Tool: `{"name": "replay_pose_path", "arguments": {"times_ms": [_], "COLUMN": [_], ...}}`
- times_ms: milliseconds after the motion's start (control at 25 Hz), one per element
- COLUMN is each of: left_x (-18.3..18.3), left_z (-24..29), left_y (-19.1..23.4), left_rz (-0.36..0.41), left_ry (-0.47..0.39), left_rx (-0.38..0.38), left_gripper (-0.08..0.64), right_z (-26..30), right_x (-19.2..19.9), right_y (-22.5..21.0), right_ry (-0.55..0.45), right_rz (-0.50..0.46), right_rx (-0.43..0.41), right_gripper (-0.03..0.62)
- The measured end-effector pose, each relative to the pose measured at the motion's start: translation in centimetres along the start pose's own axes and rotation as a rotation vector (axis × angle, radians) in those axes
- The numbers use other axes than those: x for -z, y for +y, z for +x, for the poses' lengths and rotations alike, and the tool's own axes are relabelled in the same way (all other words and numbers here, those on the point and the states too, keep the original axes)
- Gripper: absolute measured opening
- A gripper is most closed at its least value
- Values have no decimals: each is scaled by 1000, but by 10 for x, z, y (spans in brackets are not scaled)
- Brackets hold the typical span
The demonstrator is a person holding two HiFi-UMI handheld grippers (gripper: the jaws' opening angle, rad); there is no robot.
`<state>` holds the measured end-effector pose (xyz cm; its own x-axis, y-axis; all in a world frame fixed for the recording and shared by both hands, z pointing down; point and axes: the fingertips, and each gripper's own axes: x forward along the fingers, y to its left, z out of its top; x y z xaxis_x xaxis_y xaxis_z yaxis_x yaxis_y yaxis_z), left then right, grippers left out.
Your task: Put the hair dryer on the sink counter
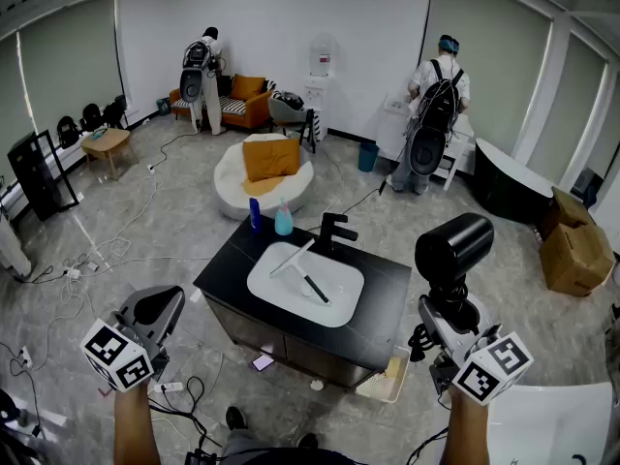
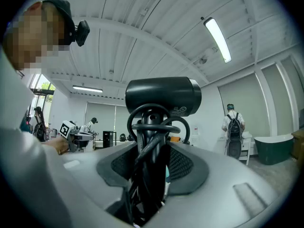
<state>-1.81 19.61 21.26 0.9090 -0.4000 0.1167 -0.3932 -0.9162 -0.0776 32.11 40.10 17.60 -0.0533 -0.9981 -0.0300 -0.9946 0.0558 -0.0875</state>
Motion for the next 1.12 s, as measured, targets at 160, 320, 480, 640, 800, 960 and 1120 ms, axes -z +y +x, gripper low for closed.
{"name": "replay_pose_path", "arguments": {"times_ms": [160, 320, 480, 640, 800, 960, 1120], "left_x": [-3, -1, -2, 0, 3, 7, 9], "left_z": [4, 7, 8, 10, 11, 13, 17], "left_y": [-3, -2, 2, 17, 37, 66, 95], "left_rz": [1, 1, 0, -2, -6, -13, -15], "left_ry": [2, 1, 1, -1, 7, 7, 12], "left_rx": [7, 9, 10, 14, 21, 28, 46], "left_gripper": [5, 5, 5, 5, 5, 5, 5], "right_z": [-1, 0, 5, 22, 41, 66, 91], "right_x": [-3, 0, 0, 2, 2, 7, 8], "right_y": [-3, -6, -5, -2, 4, 10, 21], "right_ry": [-2, 6, 13, 12, 14, 17, 19], "right_rz": [15, 12, 22, 50, 70, 85, 93], "right_rx": [0, 1, -4, -13, -4, 9, 22], "right_gripper": [181, 181, 183, 183, 183, 183, 183]}}
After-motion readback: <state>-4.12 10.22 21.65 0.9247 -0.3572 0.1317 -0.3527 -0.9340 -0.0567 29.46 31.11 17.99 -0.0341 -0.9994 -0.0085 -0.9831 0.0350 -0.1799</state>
